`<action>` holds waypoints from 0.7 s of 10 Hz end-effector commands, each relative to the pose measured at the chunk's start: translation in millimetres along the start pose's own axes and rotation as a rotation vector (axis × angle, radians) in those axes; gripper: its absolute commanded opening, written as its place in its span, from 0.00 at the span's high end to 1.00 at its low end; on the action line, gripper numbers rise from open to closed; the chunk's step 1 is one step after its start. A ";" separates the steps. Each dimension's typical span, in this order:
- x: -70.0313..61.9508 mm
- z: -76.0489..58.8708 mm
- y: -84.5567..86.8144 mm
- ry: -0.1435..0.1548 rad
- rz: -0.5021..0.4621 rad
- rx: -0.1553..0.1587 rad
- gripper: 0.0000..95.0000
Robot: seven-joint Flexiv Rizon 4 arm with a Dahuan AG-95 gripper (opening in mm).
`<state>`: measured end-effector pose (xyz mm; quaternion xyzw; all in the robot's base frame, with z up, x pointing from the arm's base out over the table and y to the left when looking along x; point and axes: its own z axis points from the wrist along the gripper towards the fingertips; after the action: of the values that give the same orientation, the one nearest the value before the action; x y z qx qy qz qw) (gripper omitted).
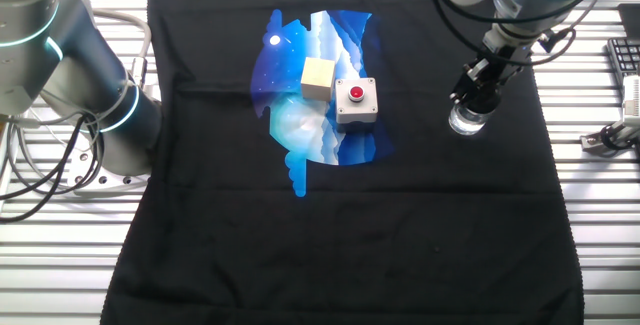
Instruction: Screw the lid onto the jar
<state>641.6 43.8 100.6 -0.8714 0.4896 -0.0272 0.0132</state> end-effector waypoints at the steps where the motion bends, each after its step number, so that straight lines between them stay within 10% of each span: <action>1: 0.5 2.0 0.1 0.000 0.001 0.000 0.20; 7: 0.8 3.2 0.3 0.000 0.005 0.004 0.20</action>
<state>642.0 42.9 98.4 -0.8699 0.4923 -0.0282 0.0151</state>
